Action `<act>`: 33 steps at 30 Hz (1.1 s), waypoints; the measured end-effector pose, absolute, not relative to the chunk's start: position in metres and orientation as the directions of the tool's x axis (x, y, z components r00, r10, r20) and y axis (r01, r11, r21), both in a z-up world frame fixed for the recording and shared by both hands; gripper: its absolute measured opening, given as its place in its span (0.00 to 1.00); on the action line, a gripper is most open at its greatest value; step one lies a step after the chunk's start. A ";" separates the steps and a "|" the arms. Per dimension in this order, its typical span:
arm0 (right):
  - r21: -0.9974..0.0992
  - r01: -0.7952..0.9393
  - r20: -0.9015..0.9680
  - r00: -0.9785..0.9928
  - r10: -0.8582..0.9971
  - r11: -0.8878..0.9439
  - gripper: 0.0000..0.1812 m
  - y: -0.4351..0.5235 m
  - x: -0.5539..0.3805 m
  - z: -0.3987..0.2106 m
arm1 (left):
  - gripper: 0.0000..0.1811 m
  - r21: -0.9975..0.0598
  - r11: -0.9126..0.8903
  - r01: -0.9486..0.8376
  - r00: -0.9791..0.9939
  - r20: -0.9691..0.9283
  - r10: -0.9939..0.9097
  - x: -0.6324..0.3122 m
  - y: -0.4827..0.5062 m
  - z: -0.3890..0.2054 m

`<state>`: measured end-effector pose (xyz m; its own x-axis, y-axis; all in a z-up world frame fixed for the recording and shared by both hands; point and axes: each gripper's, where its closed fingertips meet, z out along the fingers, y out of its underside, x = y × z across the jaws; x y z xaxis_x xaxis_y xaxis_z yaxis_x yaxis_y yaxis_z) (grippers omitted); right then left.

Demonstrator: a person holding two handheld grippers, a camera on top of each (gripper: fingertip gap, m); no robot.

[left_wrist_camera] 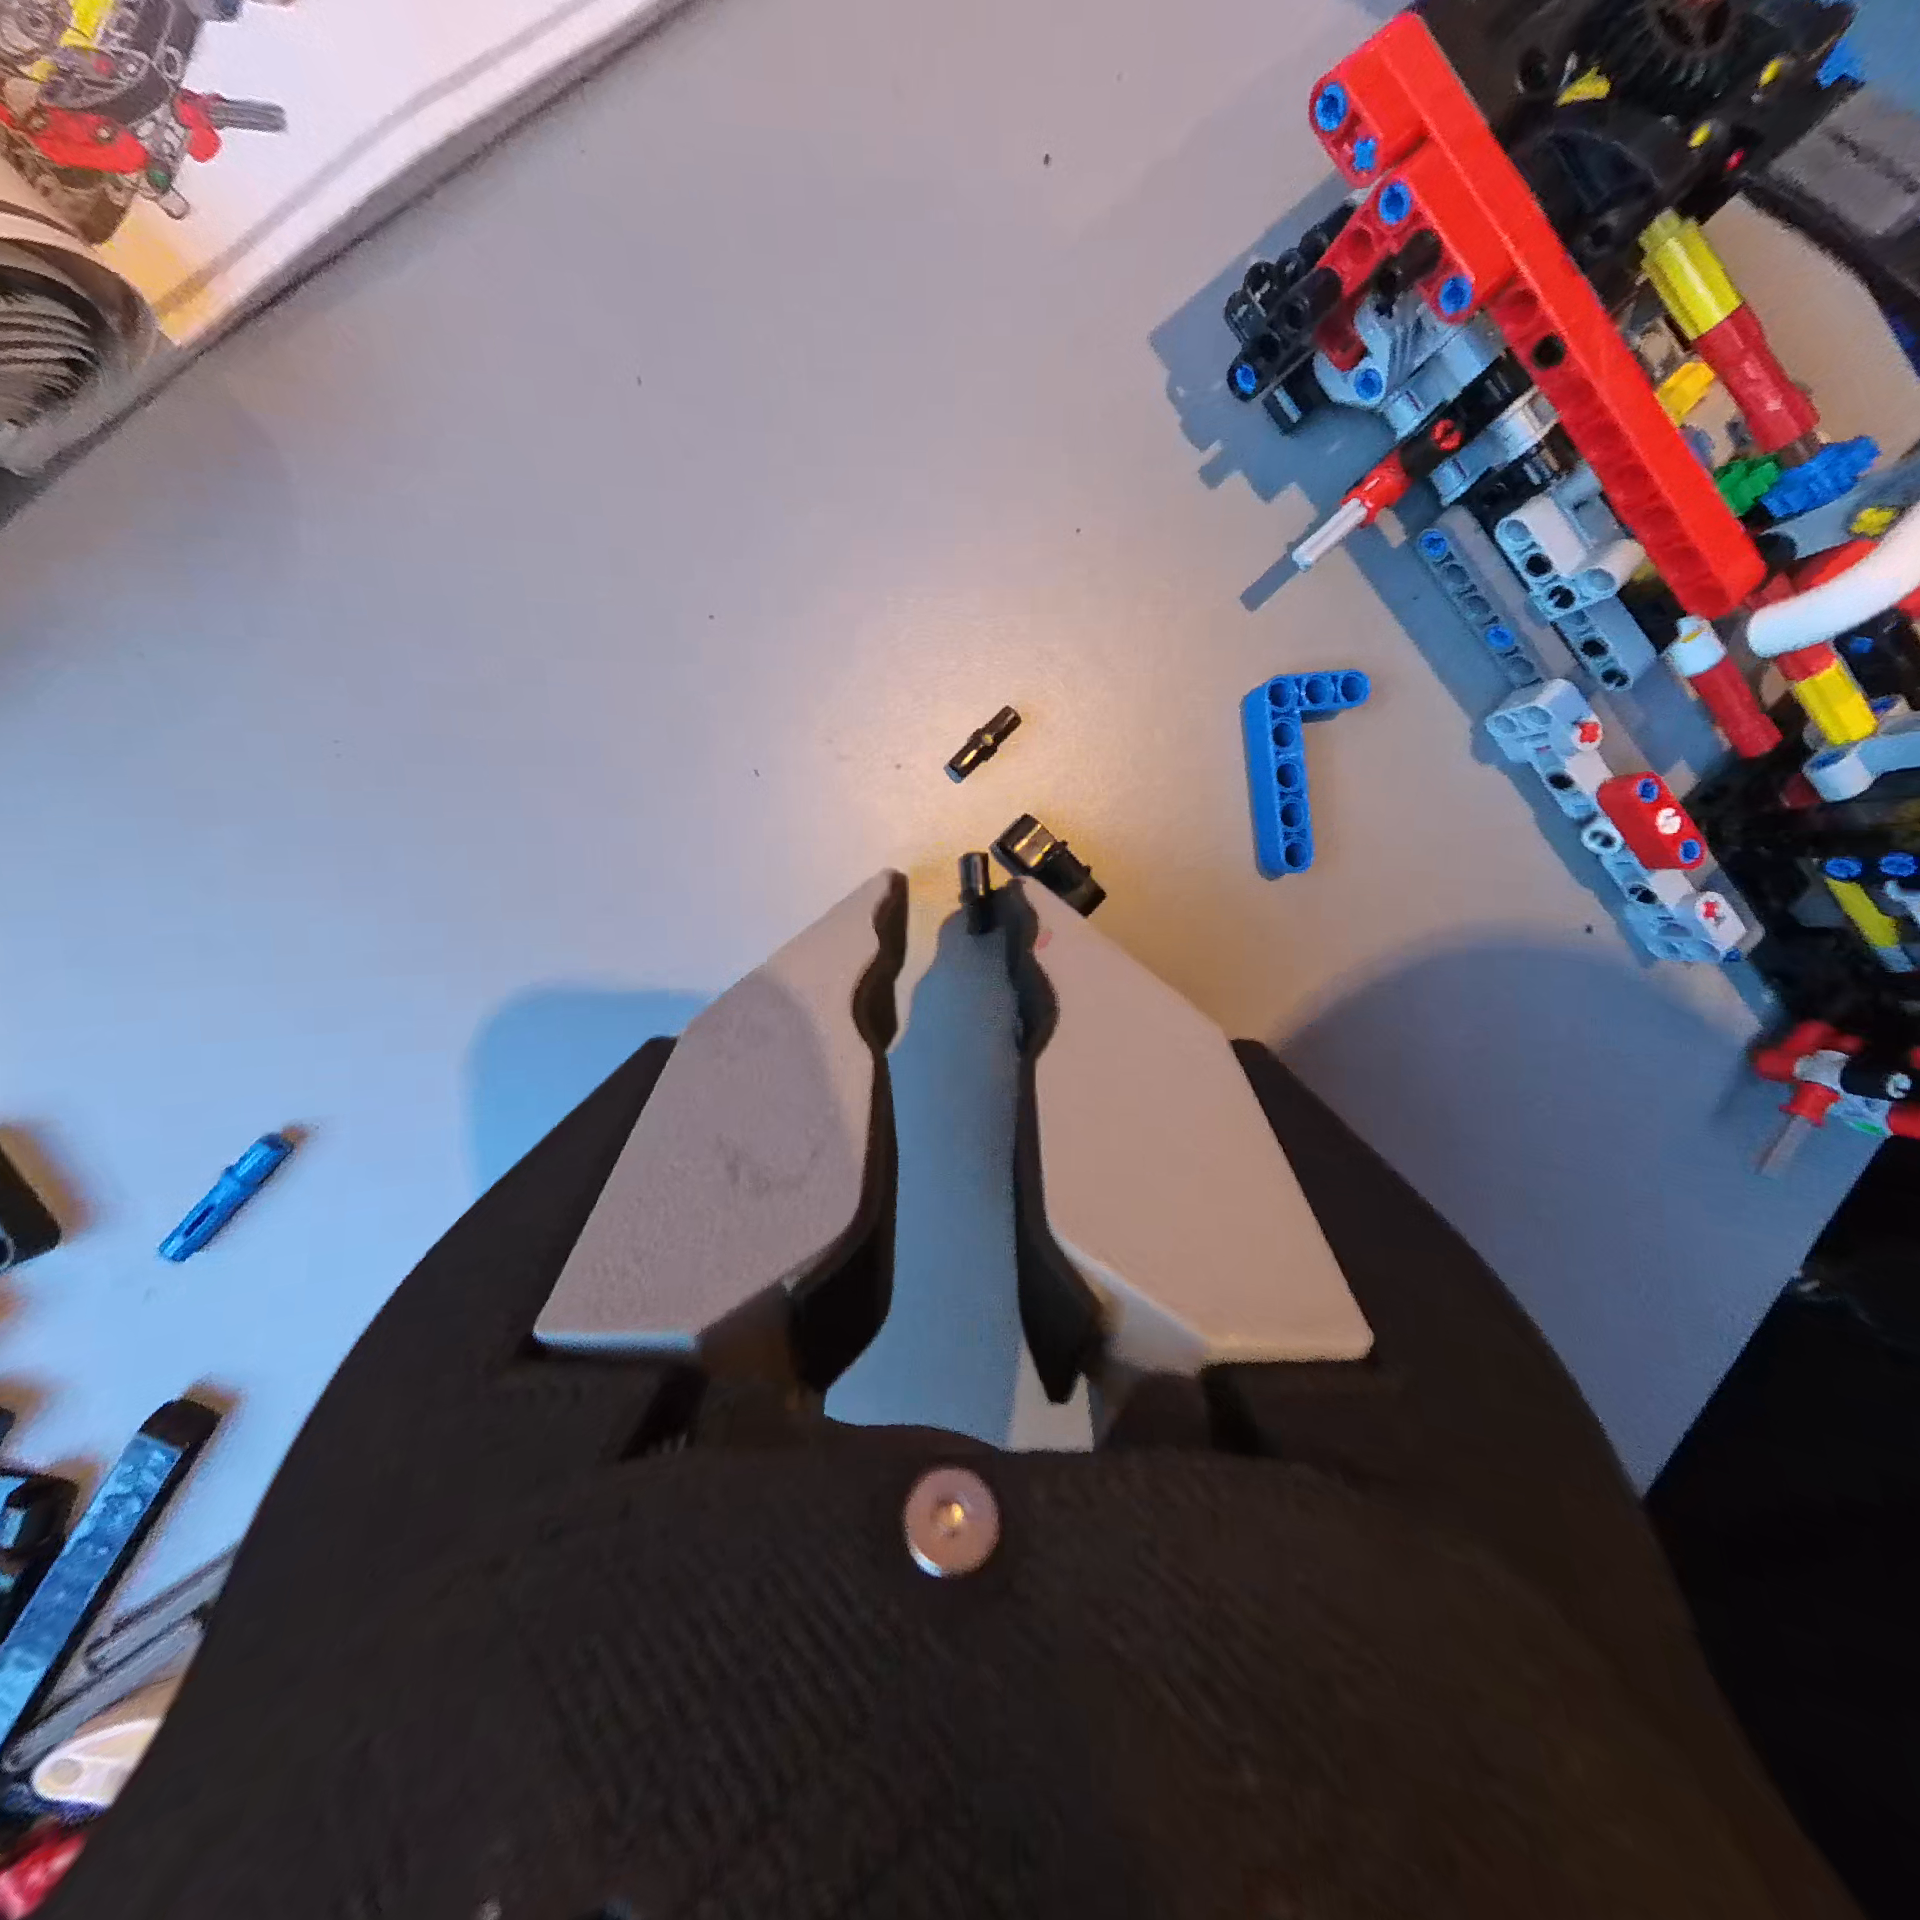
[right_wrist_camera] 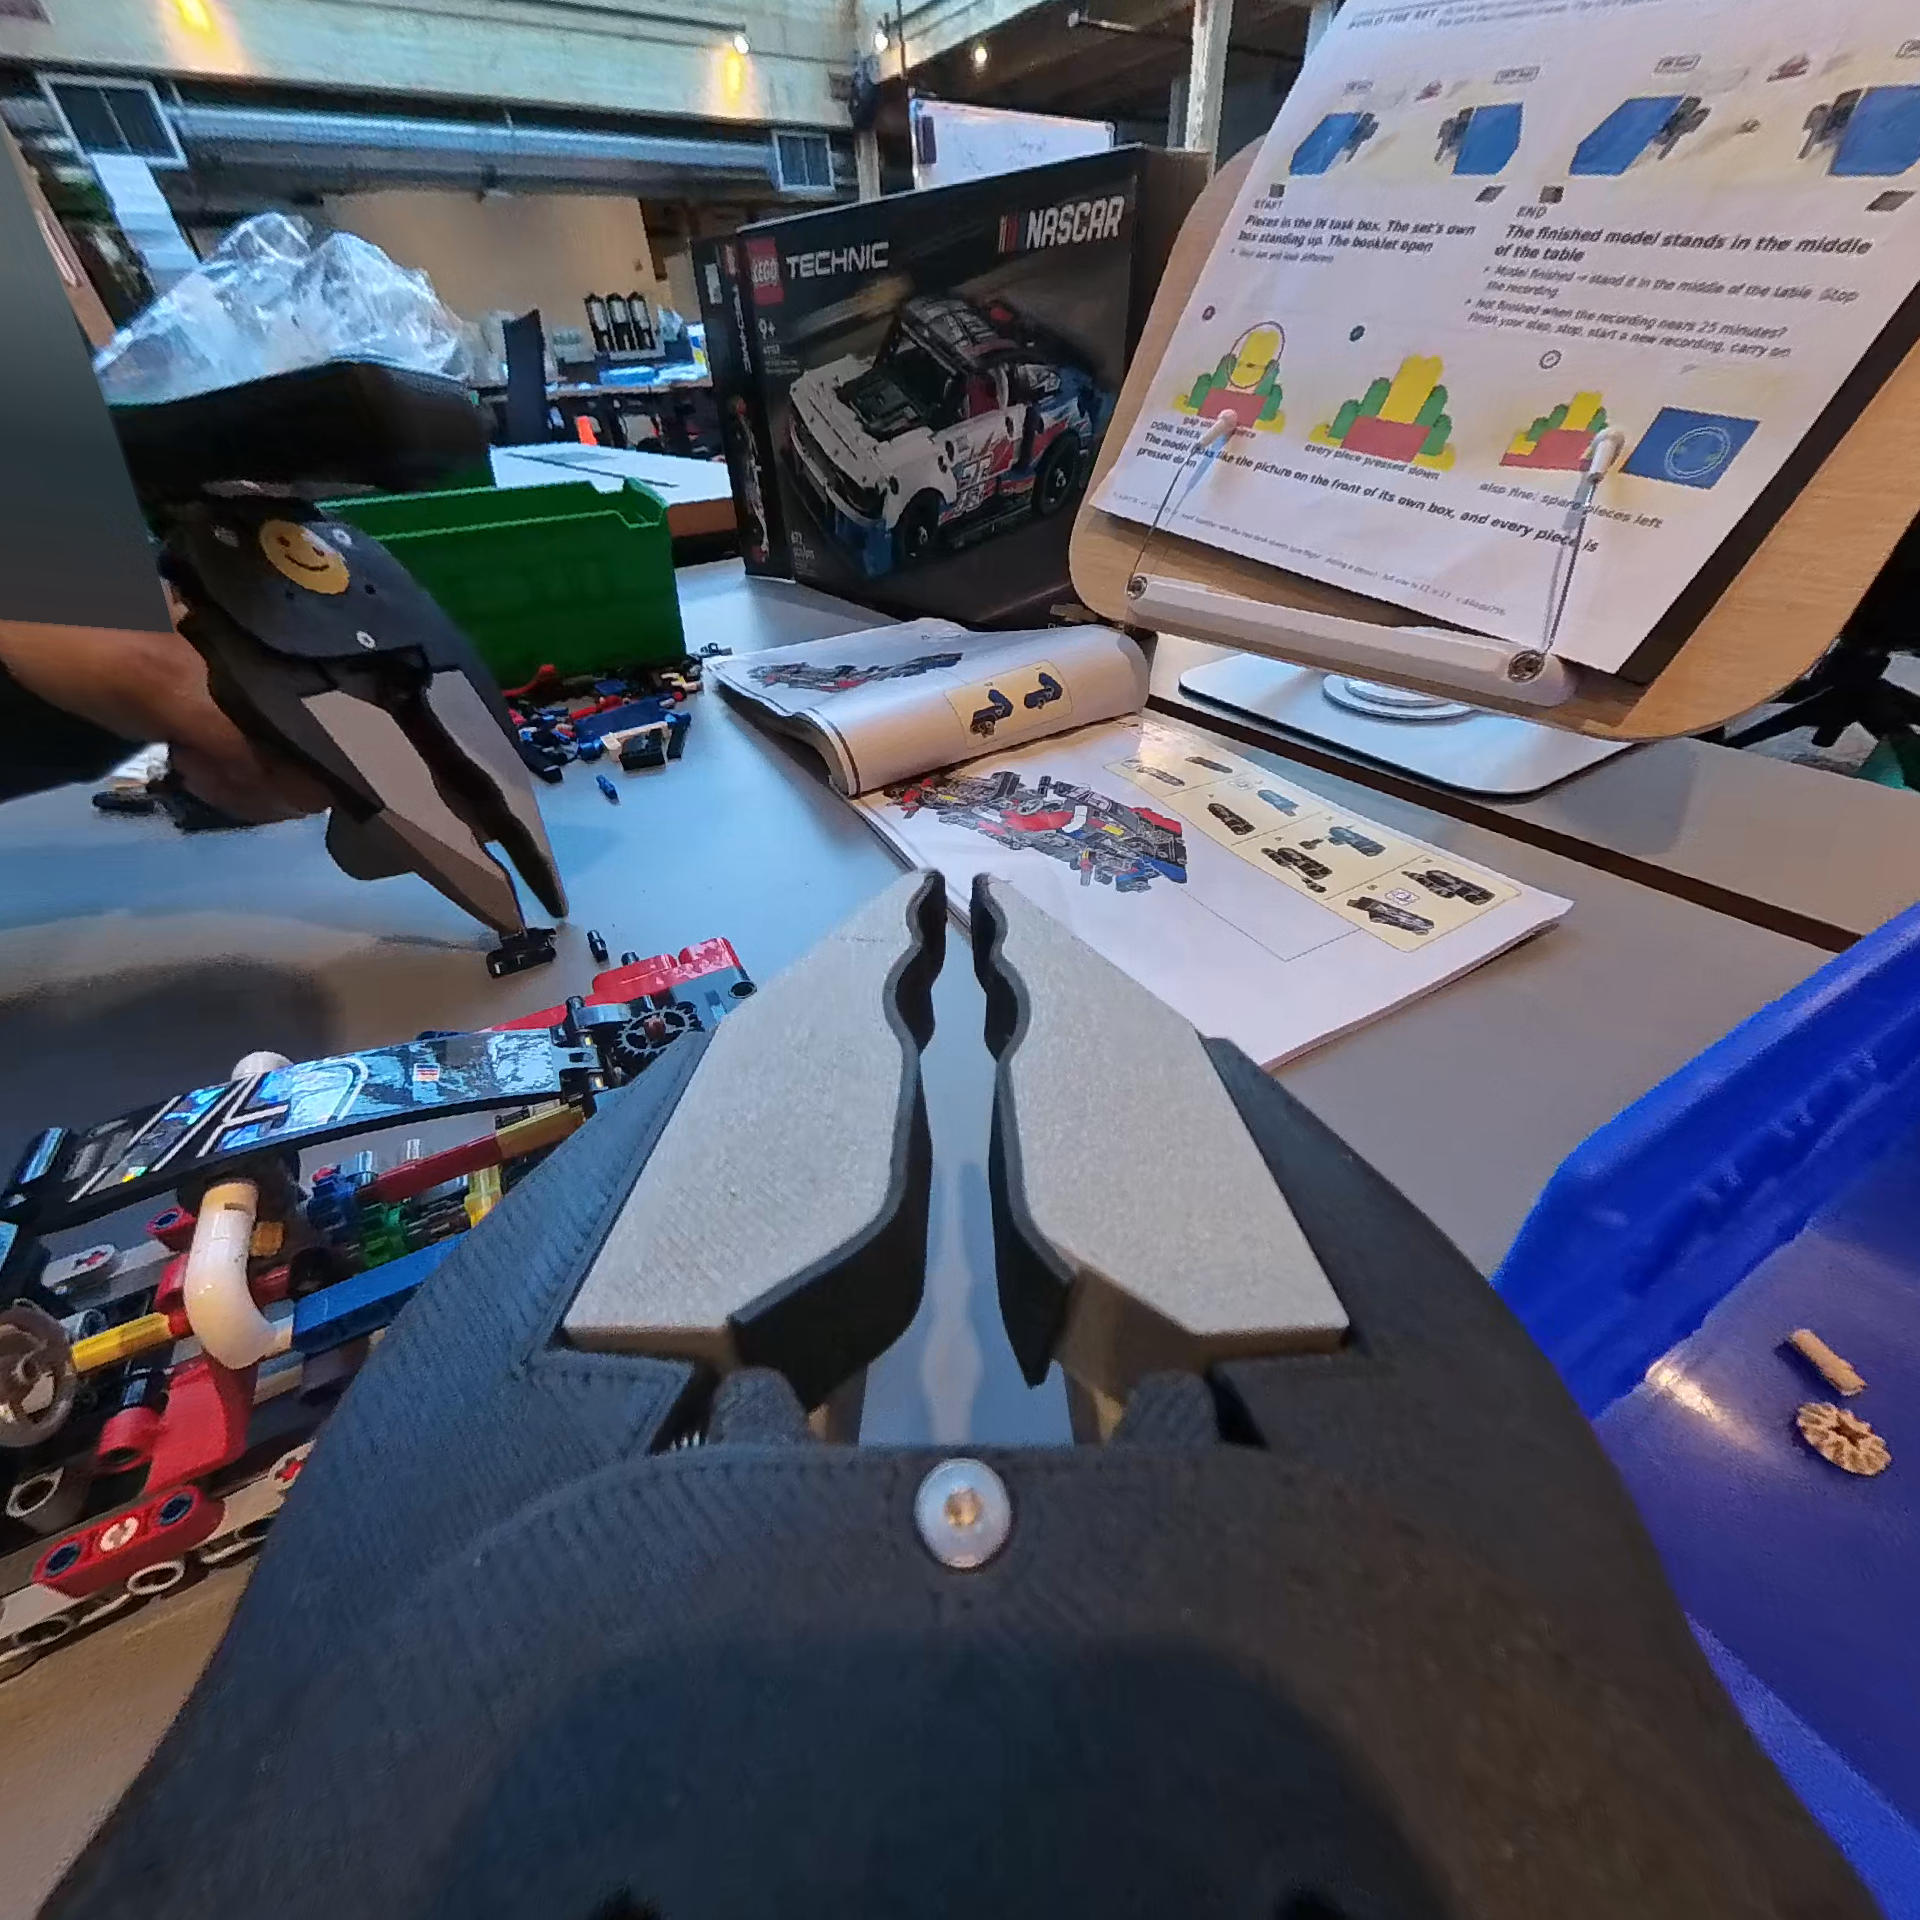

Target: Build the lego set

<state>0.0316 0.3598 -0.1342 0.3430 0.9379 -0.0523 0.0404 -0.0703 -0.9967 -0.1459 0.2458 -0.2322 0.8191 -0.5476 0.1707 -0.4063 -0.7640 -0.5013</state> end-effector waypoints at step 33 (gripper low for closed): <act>-0.999 0.038 -0.014 0.303 0.953 -0.026 0.02 0.353 0.031 -0.132 | 0.13 -0.882 -0.467 -0.061 0.783 0.248 -0.570 -0.130 0.224 -0.167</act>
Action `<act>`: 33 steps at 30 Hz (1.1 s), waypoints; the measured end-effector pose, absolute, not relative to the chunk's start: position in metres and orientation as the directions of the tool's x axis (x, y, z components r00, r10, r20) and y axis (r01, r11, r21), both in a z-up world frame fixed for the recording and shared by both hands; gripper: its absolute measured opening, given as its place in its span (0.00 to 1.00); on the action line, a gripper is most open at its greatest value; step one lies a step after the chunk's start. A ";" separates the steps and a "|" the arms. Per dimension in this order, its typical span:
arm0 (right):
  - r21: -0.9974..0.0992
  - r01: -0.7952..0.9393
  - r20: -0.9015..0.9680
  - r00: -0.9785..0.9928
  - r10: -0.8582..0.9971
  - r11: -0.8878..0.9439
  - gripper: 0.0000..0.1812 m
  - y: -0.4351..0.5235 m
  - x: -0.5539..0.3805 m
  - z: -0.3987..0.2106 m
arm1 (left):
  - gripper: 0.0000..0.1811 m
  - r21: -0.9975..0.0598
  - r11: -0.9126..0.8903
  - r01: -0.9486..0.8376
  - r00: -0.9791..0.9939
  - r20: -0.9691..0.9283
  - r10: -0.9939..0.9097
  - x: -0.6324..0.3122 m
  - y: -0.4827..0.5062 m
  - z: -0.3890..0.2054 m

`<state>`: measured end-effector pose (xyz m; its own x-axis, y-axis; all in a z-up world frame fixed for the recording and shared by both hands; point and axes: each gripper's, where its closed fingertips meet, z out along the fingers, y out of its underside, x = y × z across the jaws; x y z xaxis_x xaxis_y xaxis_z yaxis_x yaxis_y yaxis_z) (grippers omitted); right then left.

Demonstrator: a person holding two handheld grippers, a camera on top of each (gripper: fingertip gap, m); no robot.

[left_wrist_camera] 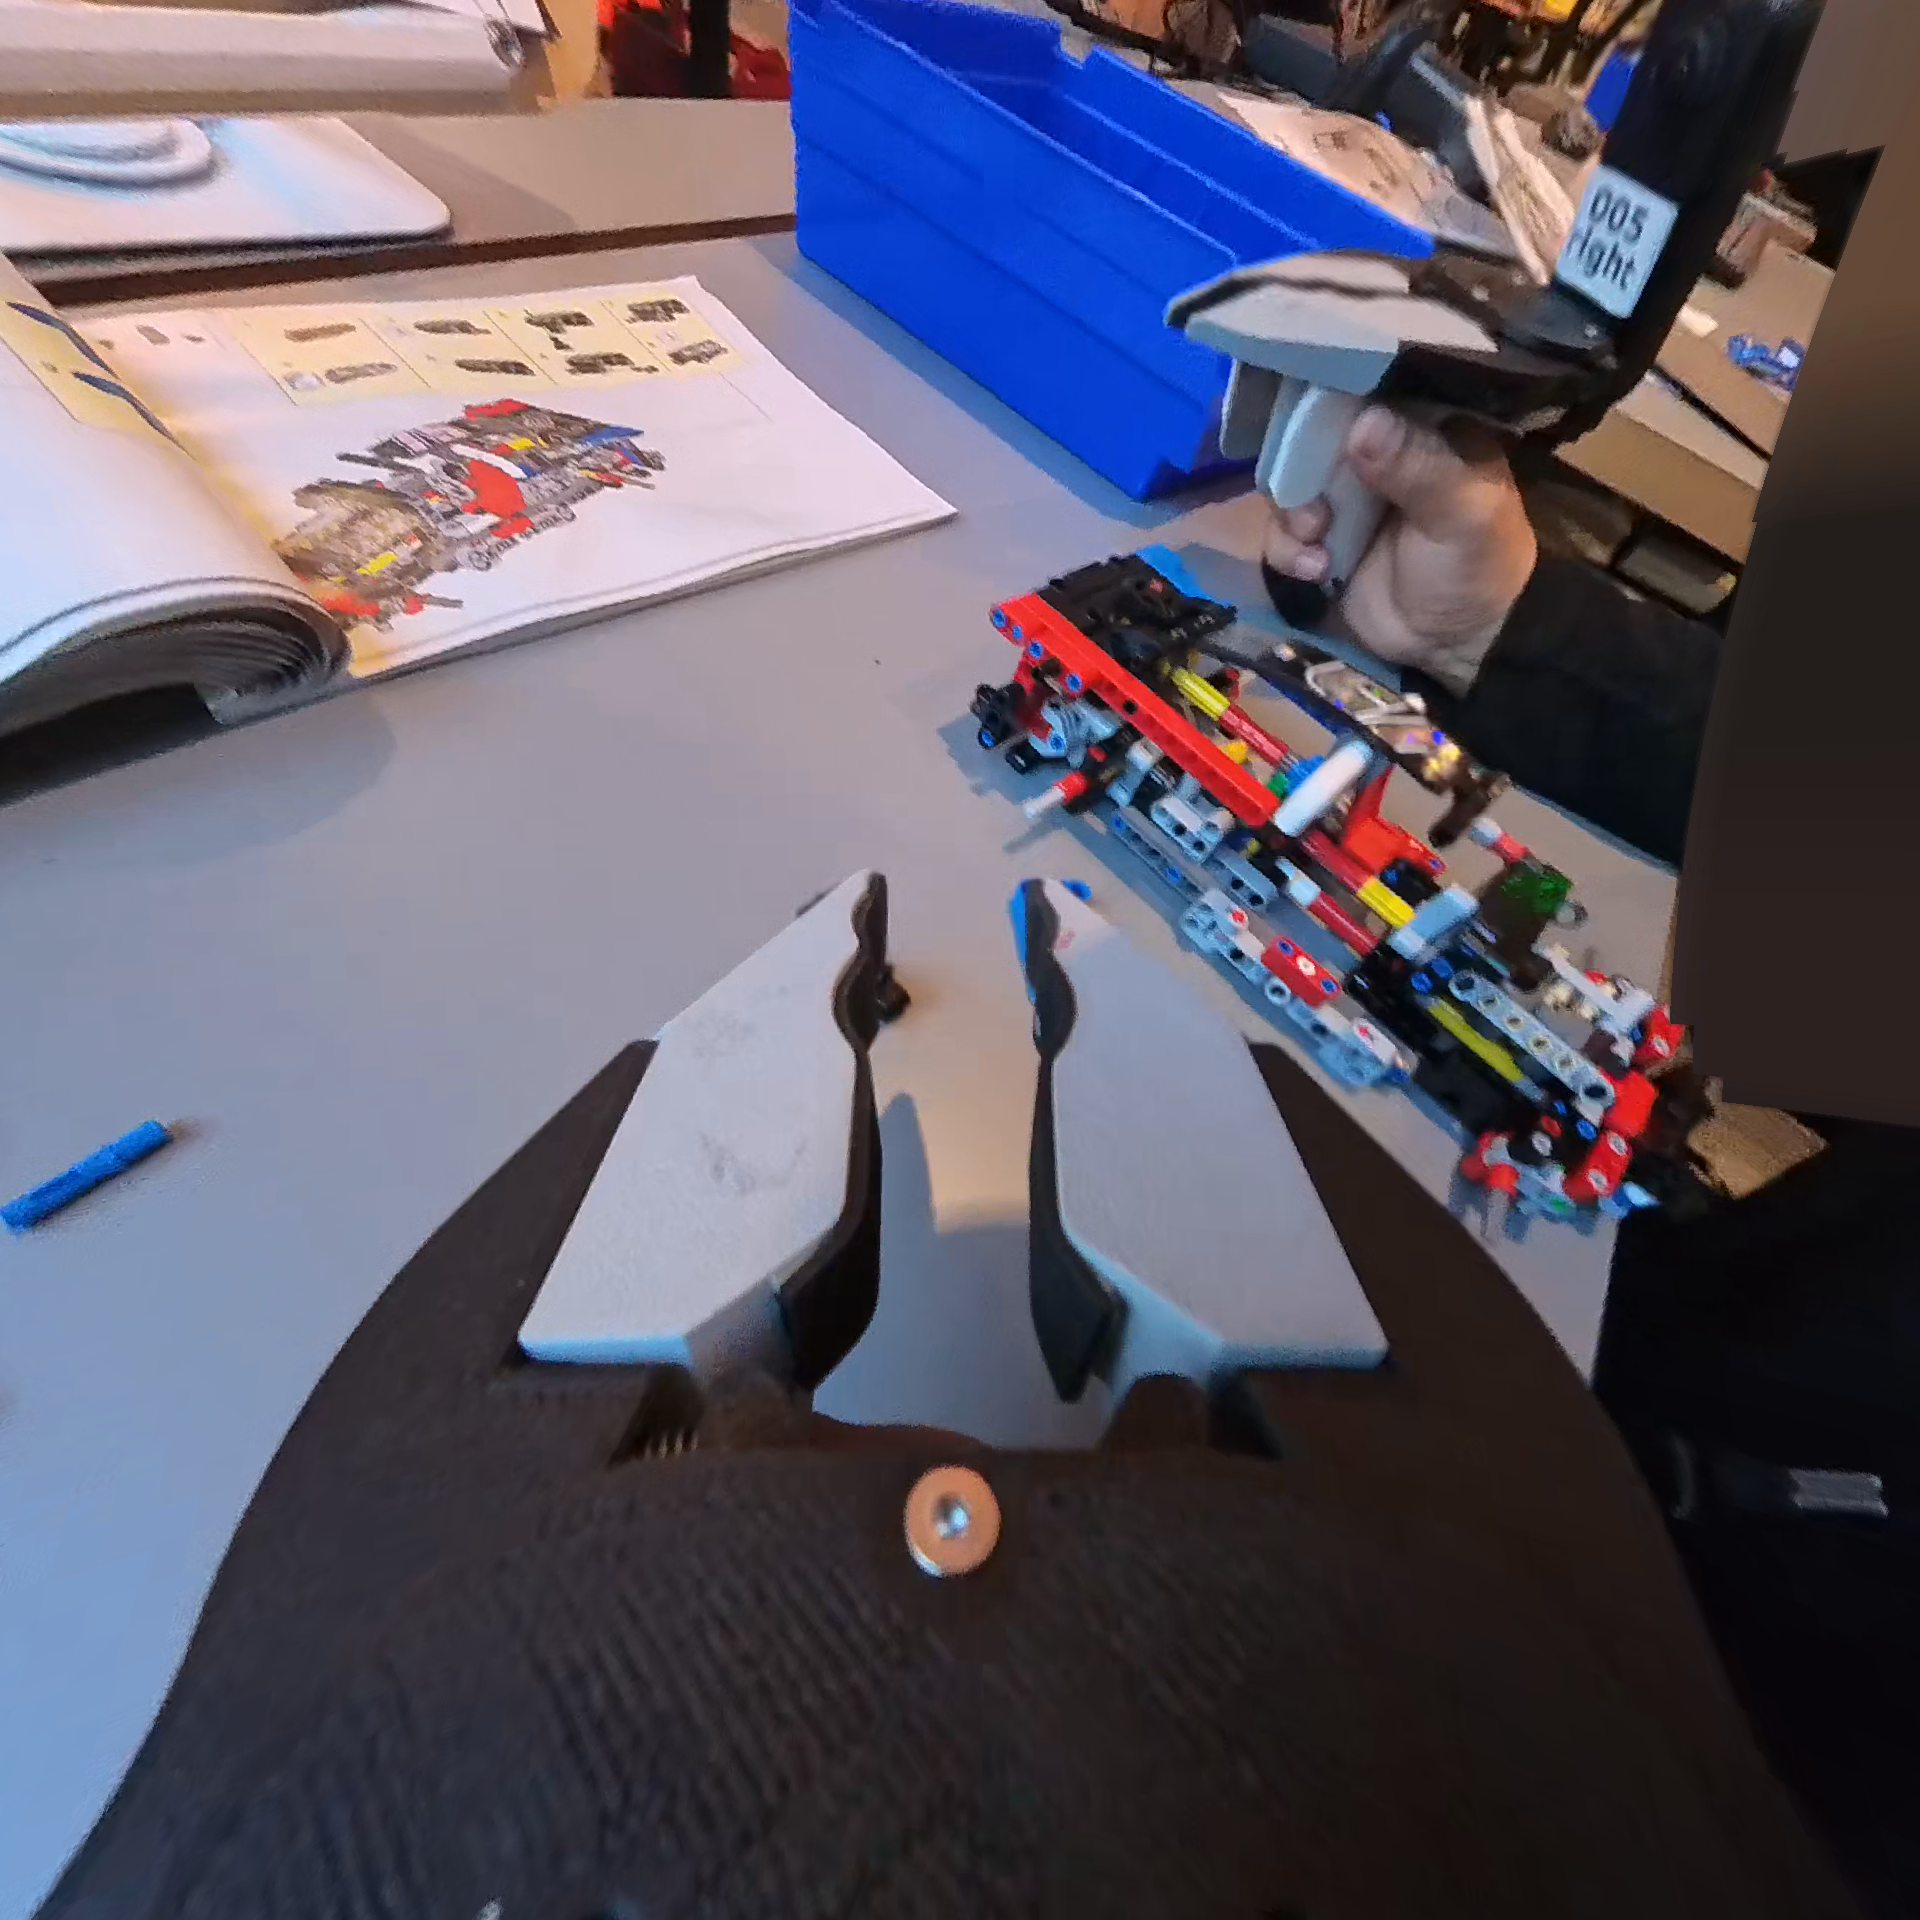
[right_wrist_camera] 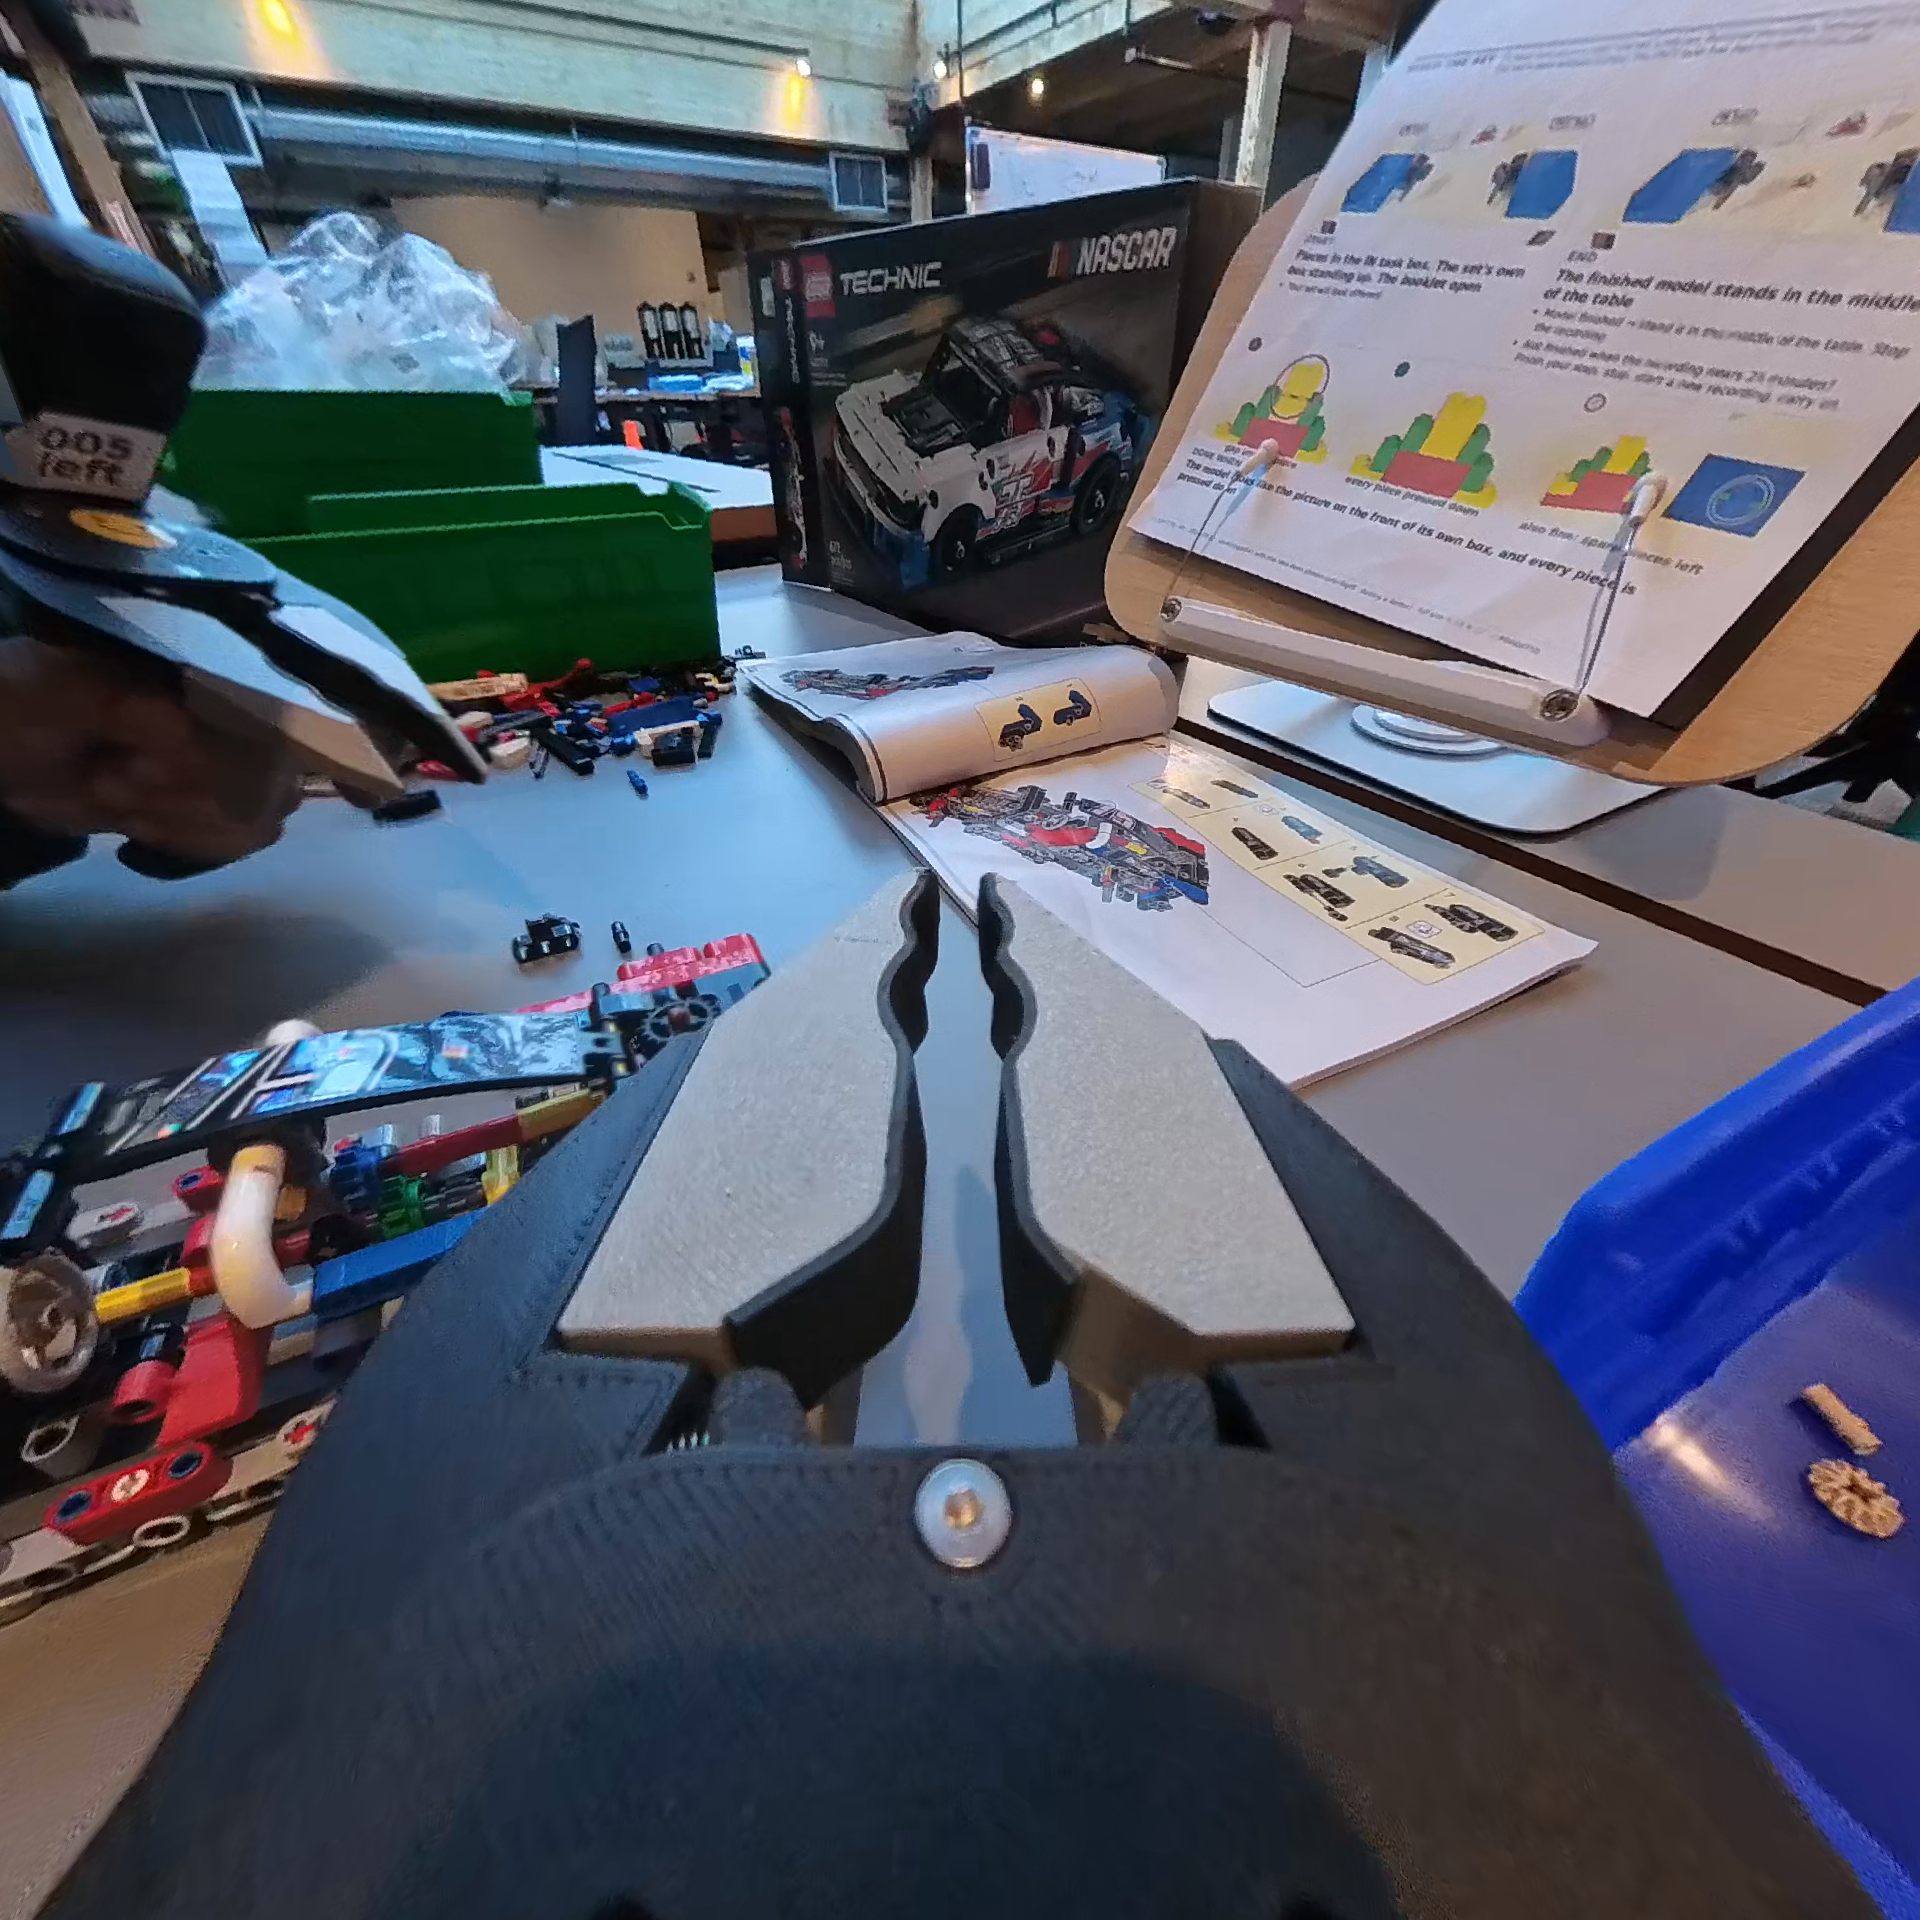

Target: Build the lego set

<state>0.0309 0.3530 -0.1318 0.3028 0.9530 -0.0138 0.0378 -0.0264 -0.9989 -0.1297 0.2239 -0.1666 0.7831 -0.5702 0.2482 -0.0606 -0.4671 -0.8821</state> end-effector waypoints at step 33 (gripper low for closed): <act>-0.902 0.431 0.061 0.047 0.997 0.035 0.16 0.105 0.095 -0.187 | 0.15 -0.754 -0.304 -0.582 0.562 -0.102 -0.821 -0.059 0.074 -0.217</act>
